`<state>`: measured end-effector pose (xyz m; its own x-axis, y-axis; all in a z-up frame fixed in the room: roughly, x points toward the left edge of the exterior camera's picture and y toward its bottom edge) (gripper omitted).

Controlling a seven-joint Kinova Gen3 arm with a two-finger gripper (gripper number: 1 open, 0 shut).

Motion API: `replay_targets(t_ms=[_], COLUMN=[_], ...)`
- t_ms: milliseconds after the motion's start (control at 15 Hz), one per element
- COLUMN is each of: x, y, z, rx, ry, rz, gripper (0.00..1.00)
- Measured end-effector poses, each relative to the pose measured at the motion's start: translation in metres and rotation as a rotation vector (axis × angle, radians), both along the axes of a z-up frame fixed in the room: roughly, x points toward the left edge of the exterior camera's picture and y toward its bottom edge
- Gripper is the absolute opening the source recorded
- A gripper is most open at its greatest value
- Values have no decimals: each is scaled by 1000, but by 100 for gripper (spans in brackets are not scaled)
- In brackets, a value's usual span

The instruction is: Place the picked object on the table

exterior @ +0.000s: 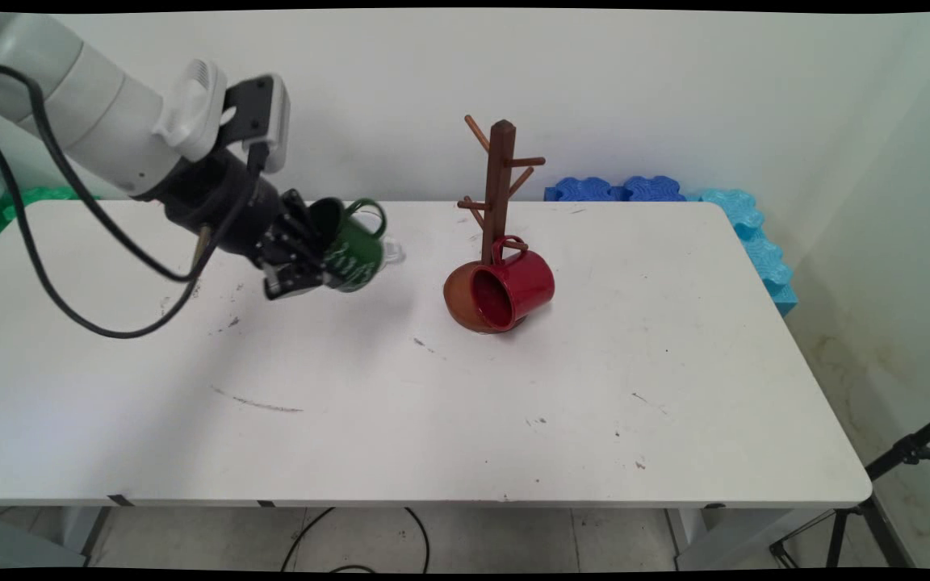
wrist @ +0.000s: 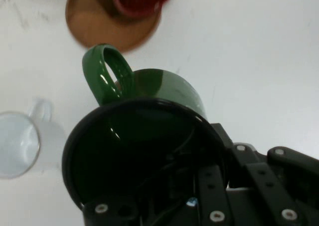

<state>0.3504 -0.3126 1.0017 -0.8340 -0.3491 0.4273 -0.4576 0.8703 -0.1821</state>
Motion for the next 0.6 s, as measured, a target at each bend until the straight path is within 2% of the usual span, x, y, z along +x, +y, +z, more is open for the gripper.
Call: replay_targets(t_ms=[133,333,600], x=[6,10,7], y=[-1,1,-1], z=[-7,-26,-55], rx=[26,80,135], ry=[-97,-210,-310], rz=[-32,-75,-113], gripper=[0,0,0])
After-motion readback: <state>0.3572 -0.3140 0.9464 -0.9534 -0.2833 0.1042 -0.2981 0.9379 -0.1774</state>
